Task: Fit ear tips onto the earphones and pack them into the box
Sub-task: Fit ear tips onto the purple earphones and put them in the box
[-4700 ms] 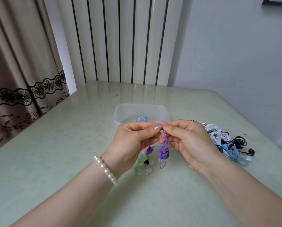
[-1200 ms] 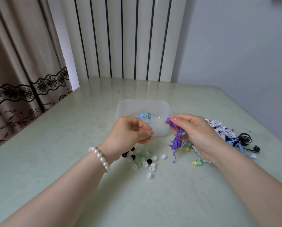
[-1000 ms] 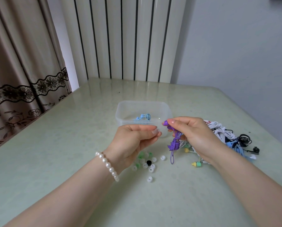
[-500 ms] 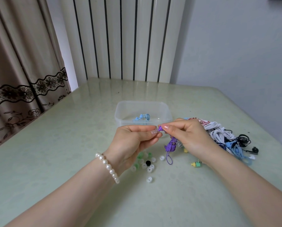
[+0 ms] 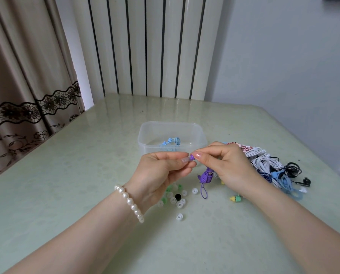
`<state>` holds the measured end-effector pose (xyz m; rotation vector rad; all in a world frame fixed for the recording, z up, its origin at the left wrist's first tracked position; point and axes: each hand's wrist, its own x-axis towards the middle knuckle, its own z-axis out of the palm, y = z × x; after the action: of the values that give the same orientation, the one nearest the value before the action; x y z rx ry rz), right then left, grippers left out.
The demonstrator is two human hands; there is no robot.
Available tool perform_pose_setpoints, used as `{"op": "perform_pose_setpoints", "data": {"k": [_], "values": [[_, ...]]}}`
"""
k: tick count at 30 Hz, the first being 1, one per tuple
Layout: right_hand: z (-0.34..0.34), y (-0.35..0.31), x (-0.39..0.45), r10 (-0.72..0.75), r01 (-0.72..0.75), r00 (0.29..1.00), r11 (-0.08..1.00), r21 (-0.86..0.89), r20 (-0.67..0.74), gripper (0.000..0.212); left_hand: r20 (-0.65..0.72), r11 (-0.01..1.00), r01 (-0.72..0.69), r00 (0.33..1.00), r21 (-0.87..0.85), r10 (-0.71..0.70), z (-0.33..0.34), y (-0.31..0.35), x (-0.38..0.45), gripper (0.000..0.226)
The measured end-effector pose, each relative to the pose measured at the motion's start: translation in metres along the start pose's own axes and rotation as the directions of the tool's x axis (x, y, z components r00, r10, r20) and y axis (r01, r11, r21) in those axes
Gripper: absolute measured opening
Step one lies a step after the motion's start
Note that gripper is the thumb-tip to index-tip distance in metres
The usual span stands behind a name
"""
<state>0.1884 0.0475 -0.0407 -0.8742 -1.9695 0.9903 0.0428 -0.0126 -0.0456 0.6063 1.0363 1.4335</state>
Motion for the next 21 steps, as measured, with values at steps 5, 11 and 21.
{"op": "perform_pose_setpoints", "data": {"k": [5, 11, 21], "values": [[0.001, 0.000, 0.000, 0.013, -0.013, 1.000, 0.999, 0.048, 0.000, 0.013, -0.018, 0.995, 0.079, 0.997, -0.064, -0.081, 0.001, 0.000, 0.000, 0.011], [0.006, 0.000, -0.002, -0.018, 0.019, 1.000, 0.998, 0.052, -0.022, 0.020, -0.019, 0.982, 0.135, 0.990, -0.130, -0.138, 0.002, 0.000, 0.000, 0.012], [0.013, 0.006, -0.004, -0.123, 0.113, 0.984, 0.990, -0.086, -0.128, 0.018, 0.021, 0.968, 0.166, 0.986, -0.188, -0.165, 0.001, -0.001, 0.002, 0.024]]}}
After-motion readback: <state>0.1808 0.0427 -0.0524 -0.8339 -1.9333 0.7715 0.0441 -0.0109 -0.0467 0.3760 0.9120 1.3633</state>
